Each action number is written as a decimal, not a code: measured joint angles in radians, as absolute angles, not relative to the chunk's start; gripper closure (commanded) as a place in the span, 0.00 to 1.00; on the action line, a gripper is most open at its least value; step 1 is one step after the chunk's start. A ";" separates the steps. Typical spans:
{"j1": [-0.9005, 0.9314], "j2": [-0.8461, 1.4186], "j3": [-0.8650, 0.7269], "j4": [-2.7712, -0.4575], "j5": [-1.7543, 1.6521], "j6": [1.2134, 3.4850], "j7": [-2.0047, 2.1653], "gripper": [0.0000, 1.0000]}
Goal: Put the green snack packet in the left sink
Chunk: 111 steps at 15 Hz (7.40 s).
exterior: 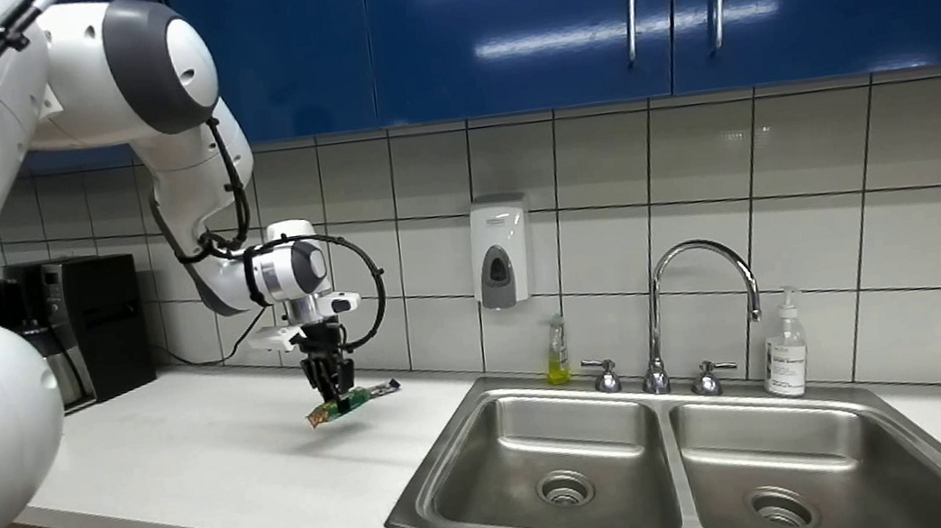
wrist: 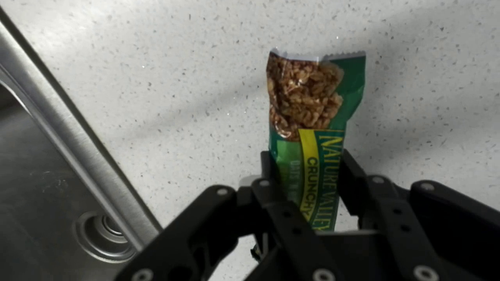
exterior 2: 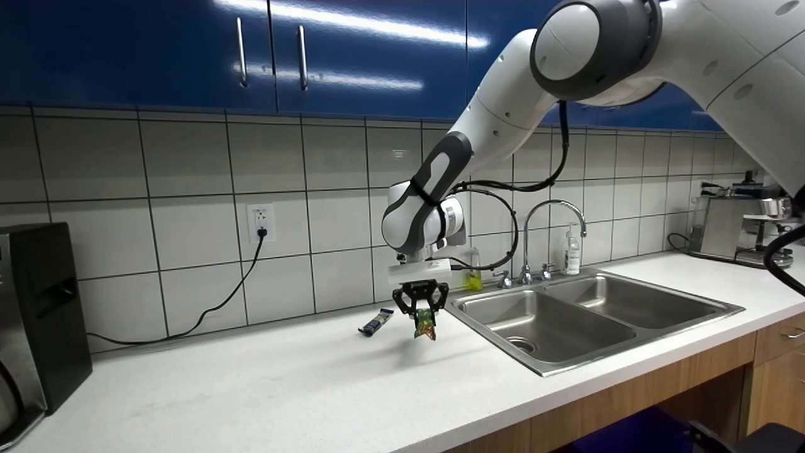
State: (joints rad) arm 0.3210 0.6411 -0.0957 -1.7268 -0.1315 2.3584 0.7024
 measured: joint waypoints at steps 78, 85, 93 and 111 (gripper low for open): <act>-0.018 1.124 -0.310 -1.444 -0.075 2.466 0.801 0.84; -0.024 1.150 -0.312 -1.407 -0.075 2.450 0.801 0.05; 0.001 1.132 -0.344 -1.402 -0.076 2.442 0.801 0.00; 0.122 0.855 -0.368 -1.617 -0.168 2.444 0.682 0.00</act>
State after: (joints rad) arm 0.1223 0.8550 -0.3683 -1.6167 -0.1680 2.4445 0.6824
